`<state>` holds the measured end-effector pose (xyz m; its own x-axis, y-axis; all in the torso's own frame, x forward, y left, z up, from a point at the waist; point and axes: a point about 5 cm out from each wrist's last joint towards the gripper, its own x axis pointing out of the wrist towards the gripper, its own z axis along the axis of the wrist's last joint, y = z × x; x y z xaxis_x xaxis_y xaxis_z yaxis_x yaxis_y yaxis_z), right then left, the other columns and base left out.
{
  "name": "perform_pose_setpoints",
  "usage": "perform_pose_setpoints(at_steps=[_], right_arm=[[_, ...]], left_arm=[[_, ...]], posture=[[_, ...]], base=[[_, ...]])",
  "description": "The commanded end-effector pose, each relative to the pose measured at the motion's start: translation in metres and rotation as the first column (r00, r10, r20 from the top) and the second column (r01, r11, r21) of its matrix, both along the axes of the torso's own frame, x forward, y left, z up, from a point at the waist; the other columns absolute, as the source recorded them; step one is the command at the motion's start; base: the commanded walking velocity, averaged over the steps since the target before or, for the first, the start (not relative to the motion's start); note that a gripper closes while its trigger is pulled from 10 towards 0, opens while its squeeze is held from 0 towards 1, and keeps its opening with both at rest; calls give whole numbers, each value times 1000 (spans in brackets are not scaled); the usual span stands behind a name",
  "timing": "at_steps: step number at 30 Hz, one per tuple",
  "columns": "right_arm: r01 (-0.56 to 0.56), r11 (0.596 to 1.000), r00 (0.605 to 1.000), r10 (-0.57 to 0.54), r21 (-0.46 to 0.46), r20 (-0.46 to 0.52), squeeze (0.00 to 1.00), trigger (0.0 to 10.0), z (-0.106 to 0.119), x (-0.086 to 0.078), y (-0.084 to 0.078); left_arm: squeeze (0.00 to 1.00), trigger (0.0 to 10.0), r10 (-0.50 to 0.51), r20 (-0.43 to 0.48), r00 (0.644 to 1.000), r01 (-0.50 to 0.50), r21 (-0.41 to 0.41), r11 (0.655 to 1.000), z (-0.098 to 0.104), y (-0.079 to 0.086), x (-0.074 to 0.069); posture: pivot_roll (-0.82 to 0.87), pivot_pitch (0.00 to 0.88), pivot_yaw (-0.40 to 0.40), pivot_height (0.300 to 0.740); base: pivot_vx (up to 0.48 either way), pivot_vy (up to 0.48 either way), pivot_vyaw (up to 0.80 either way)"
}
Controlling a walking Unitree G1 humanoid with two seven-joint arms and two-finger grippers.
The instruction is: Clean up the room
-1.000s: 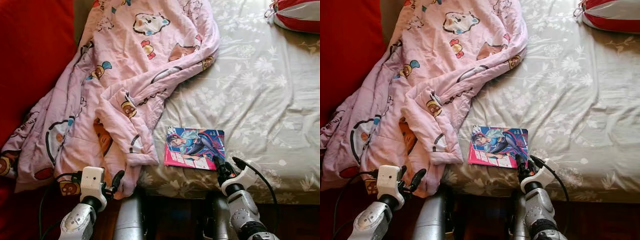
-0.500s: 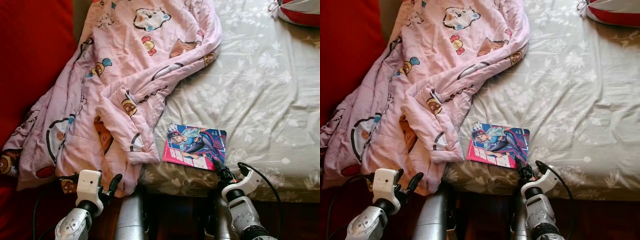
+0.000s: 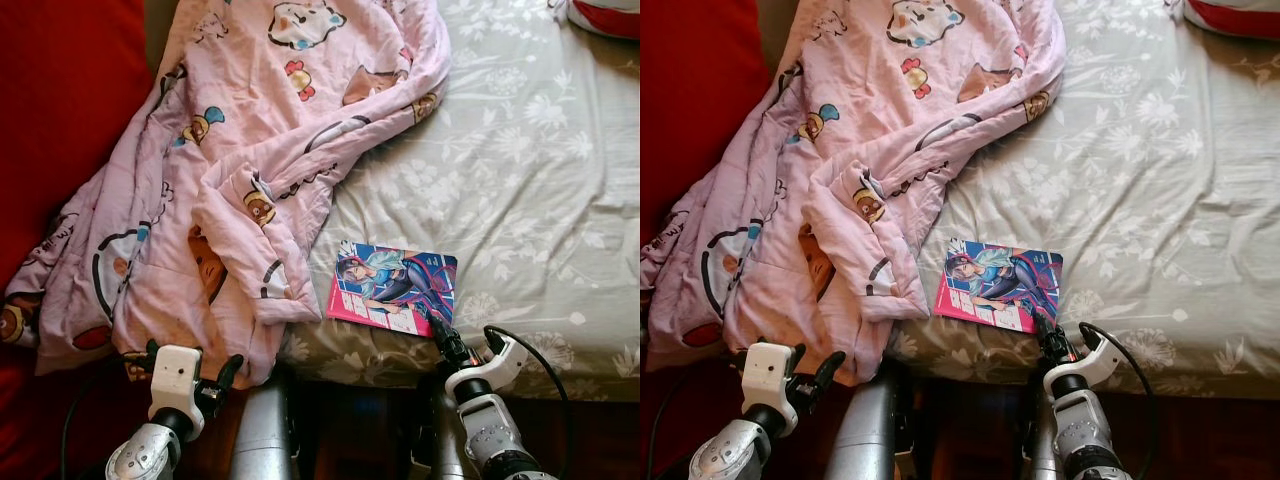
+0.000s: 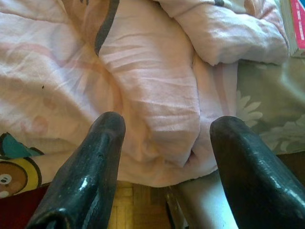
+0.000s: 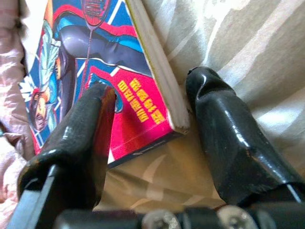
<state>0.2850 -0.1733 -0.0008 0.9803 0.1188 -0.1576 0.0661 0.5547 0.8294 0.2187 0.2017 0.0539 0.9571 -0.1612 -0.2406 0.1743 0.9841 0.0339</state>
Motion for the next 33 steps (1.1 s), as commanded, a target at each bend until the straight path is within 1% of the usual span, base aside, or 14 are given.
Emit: perform_pose_setpoints(at_steps=[1, 2, 3, 11, 14, 19, 23, 24, 27, 28, 29, 32, 33], right_arm=[[-59, 996, 996, 62, 66, -56, 0, 3020, -13, -11, 22], [-59, 996, 996, 62, 66, -56, 0, 3020, -13, -11, 22], [-61, 996, 996, 65, 69, -53, 0, 0, -12, -10, 23], [-70, 994, 996, 74, 80, -45, 0, 0, -12, -10, 23], [-53, 996, 997, 57, 78, -51, 0, 0, -13, -11, 20], [-54, 995, 997, 59, 82, -55, 0, 0, -15, -14, 21], [-34, 997, 997, 39, 74, -66, 0, 0, -16, -14, 20], [-25, 998, 997, 30, 65, -74, 0, 0, -16, -13, 20], [-10, 998, 997, 15, 68, -71, 0, 0, -15, -12, 18], [3, 998, 998, 2, 70, -68, 0, 0, -14, -11, 17], [3, 998, 998, 2, 70, -68, 0, 0, -14, -11, 17], [34, 999, 997, -31, 42, -70, 0, 0, -12, -9, 11], [44, 998, 997, -41, 34, -70, 0, 0, -12, -9, 9]], left_arm=[[0, 10000, 12, -45, 999, -11, 21, 1000, -6, 7, -8], [0, 10000, 12, -45, 999, -11, 21, 1000, -6, 7, -8], [0, 10000, 13, -45, 999, -12, 22, 1000, -6, 7, -8], [0, 10000, 13, -50, 999, -12, 21, 1000, -7, 7, -7], [0, 10000, 10, -51, 999, -8, 21, 1000, -7, 6, -6], [0, 10000, 6, -56, 998, -5, 28, 1000, -8, 6, -7], [0, 10000, 2, -58, 998, 0, 32, 999, -10, 6, -6], [0, 10000, 3, -59, 998, -2, 31, 1000, -12, 4, -2], [0, 10000, 1, -54, 999, 0, 31, 1000, -13, 3, 3], [0, 10000, 3, -49, 999, -1, 30, 1000, -13, 2, 8], [0, 10000, 3, -49, 999, -1, 30, 1000, -13, 2, 8], [0, 10000, 8, -36, 999, -7, 28, 1000, -13, 1, 17], [0, 10000, 11, -33, 999, -10, 27, 1000, -13, 1, 20]], posture=[[289, 390, 140, 611], [289, 390, 140, 611], [289, 390, 140, 611], [284, 385, 138, 611], [282, 381, 138, 611], [285, 379, 136, 611], [273, 373, 133, 611], [262, 355, 126, 611], [258, 346, 121, 611], [253, 335, 116, 611], [253, 335, 116, 611], [228, 293, 102, 611], [228, 293, 102, 611]], base=[[0, 0, 0], [0, 0, 0], [0, 0, 0], [0, 0, 0], [0, 0, 0], [0, 0, 0], [0, 0, 0], [0, 0, 0], [0, 0, 0], [0, 0, 0], [0, 0, 0], [0, 0, 0], [0, 0, 0]])
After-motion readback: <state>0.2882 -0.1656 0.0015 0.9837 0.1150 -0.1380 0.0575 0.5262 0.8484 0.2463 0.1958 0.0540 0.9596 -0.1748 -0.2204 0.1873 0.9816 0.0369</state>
